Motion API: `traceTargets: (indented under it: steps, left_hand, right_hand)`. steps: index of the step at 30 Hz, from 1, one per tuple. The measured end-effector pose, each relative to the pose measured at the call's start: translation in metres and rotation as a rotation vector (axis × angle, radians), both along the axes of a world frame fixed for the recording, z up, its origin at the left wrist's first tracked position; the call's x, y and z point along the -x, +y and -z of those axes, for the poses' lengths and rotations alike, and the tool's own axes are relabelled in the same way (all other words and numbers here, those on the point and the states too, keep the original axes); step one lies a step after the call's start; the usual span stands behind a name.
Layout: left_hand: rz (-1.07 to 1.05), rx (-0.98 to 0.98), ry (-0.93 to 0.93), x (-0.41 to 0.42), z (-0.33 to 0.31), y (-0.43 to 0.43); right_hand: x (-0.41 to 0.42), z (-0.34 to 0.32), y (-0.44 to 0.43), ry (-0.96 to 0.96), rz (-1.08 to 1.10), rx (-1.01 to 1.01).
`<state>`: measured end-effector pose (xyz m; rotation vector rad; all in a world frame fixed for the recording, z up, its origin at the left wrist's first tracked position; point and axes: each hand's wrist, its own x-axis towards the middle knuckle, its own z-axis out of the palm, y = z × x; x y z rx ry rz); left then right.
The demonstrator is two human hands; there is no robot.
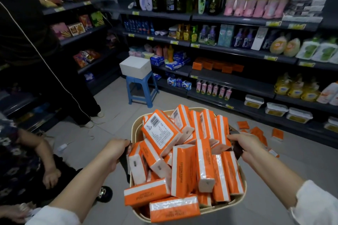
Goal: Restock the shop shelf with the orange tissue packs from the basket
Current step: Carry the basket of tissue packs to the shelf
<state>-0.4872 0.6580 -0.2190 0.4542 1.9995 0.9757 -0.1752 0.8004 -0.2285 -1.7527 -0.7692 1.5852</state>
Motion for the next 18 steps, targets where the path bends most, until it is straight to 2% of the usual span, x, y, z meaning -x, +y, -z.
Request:
traceTargets:
  steps: [8,18]
  left_hand:
    - [0.054,0.007,-0.048,0.052,0.014,0.101]
    - [0.146,0.041,-0.056,0.157,0.028,0.237]
  right_hand:
    - [0.04,0.008,0.079,-0.039,0.053,0.012]
    - [0.129,0.01,0.184,-0.027,0.11,0.063]
